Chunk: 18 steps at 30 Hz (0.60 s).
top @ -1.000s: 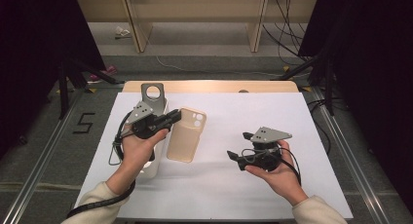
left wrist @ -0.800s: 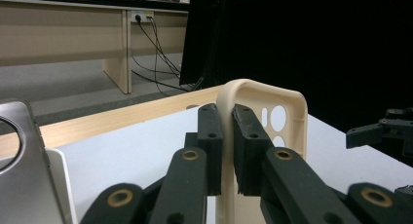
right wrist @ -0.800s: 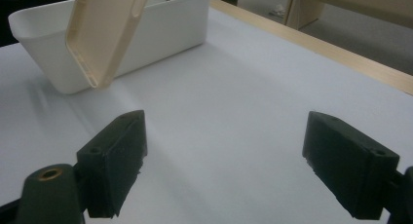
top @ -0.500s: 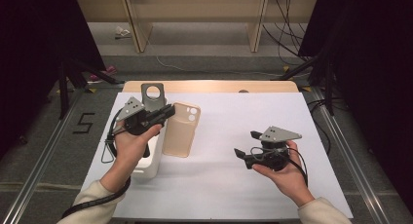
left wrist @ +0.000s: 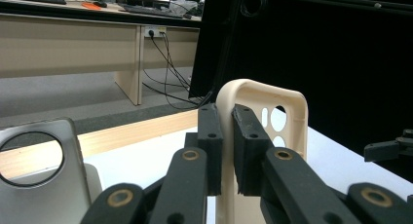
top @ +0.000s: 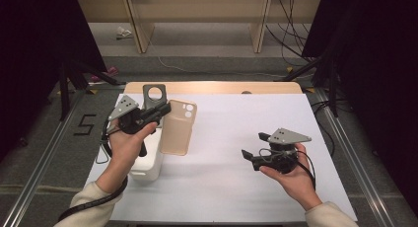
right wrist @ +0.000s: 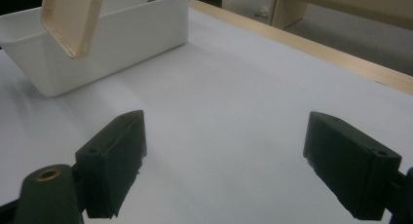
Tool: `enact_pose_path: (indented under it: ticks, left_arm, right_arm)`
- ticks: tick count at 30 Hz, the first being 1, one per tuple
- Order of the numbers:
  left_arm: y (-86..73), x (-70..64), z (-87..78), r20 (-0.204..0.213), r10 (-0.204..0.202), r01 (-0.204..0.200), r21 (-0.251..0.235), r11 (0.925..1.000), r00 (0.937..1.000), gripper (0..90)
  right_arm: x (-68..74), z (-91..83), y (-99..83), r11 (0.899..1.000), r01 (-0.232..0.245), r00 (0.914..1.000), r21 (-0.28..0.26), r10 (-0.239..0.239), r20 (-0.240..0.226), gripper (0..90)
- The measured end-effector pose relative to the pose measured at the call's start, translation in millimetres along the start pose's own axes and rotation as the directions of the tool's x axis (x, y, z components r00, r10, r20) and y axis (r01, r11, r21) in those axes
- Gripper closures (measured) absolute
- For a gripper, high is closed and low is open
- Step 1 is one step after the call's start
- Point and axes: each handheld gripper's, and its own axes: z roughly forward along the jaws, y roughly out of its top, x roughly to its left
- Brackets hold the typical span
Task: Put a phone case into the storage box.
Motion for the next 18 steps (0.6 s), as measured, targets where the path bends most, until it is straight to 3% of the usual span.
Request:
enact_pose_path:
  ticks: [18]
  left_arm:
    - [5.7,8.9,-6.2,-0.026,0.010,-0.011,-0.014,0.9998,0.9996,82.9]
  right_arm:
    - [-5.6,-5.7,-3.3,1.000,-0.021,0.9997,-0.005,0.021,0.012,16.5]
